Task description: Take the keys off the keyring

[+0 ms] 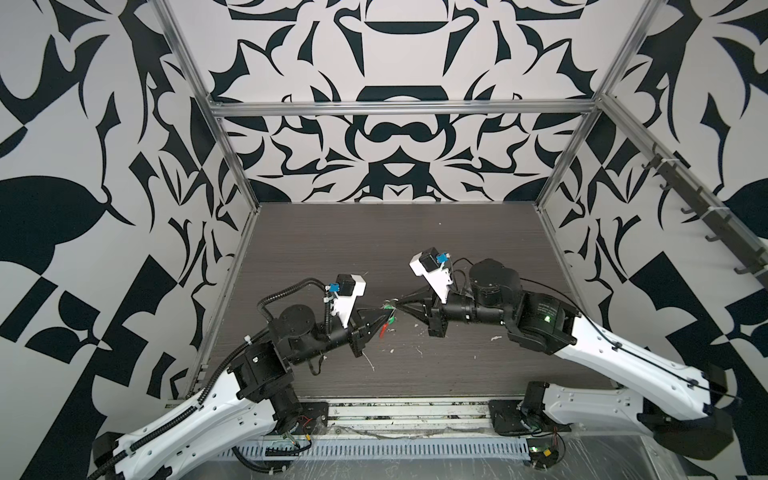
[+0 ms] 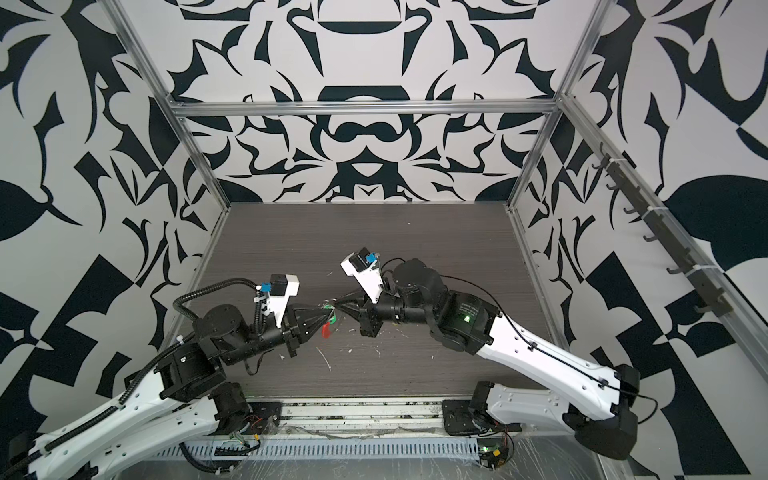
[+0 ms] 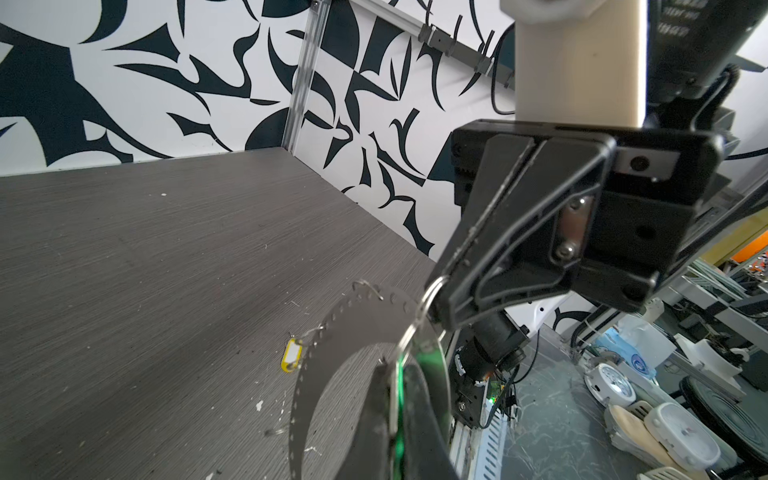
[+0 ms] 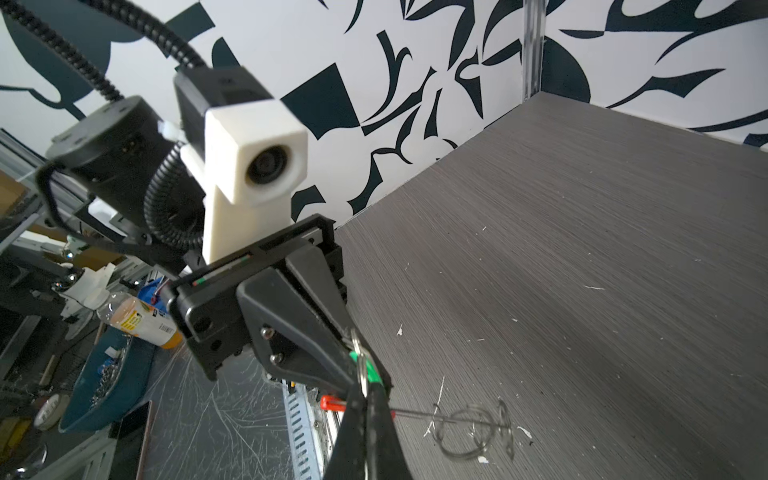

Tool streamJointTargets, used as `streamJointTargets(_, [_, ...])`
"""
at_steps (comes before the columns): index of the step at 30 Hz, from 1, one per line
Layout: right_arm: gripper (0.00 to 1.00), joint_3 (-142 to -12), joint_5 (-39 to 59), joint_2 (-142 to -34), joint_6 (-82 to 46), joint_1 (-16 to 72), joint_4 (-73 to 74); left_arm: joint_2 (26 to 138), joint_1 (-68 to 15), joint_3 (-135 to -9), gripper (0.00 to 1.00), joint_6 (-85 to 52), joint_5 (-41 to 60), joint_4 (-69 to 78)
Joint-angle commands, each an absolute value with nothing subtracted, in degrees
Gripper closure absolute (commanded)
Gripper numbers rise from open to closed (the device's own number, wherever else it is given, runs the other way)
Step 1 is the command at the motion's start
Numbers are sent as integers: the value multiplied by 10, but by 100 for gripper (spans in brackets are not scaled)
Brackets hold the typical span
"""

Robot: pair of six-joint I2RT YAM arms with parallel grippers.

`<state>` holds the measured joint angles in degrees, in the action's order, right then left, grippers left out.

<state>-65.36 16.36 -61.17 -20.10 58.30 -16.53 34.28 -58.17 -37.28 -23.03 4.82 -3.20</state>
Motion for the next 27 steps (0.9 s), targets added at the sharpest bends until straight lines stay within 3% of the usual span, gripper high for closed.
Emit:
streamJointTargets(1, [100,-644,118,-593,-241,568,-63,341,-614,-384,100,-217,-1,-52])
streamJointTargets(18, [100,-567,97,-599,-328,557,132,410,-772,-398,100,-169,-230,-50])
streamJointTargets(27, [100,-562,30,-567,-282,557,54,378,-775,-382,100,-193,-272,-60])
